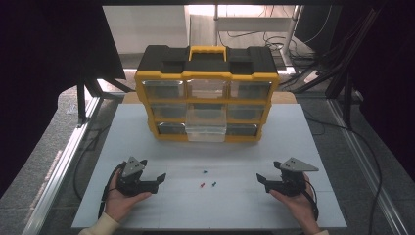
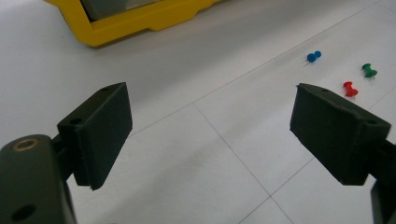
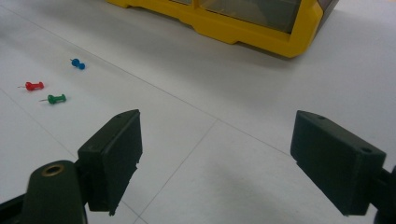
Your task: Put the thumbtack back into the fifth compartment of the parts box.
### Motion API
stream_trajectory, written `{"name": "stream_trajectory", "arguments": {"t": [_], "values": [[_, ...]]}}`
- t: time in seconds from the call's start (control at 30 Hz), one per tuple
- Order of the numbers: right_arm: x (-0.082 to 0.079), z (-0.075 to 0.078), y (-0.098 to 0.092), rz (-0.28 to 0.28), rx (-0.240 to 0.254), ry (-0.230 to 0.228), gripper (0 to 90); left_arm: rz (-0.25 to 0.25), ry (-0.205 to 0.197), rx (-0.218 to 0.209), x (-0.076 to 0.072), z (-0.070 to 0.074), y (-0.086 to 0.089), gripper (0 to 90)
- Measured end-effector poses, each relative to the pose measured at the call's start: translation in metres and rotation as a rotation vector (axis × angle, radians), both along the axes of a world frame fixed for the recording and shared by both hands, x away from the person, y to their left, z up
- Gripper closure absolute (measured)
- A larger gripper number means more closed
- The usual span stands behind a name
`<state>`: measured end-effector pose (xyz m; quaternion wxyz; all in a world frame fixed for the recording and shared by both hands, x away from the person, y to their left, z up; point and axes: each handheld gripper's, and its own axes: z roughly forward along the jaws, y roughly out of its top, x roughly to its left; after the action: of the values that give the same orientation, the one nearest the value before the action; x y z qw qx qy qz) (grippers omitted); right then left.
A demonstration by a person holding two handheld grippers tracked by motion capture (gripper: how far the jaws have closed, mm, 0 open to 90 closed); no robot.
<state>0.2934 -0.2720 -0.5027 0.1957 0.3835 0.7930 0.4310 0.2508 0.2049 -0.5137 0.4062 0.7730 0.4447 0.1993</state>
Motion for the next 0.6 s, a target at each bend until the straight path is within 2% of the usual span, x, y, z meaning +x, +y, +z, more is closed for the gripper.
{"name": "stream_trajectory", "arguments": {"t": [0.13,0.3,0.5,0.6], "values": [[0.0007,0.0,-0.0008,0.0,0.012,0.003,17.9,0.0,-0.011,-0.005,0.0009,0.003,-0.0023,13.6],[0.0017,-0.0011,0.0017,0.008,-0.004,0.002,18.4,0.002,-0.015,-0.006,0.0021,0.0048,-0.001,13.8],[0.0031,-0.0025,0.0034,0.0,-0.024,0.009,19.5,0.007,0.014,-0.021,0.0032,0.0027,0.0047,13.8],[0.002,-0.0025,0.0049,0.005,-0.024,0.007,19.7,-0.007,0.037,-0.019,0.0035,0.0026,0.0041,12.8]]}}
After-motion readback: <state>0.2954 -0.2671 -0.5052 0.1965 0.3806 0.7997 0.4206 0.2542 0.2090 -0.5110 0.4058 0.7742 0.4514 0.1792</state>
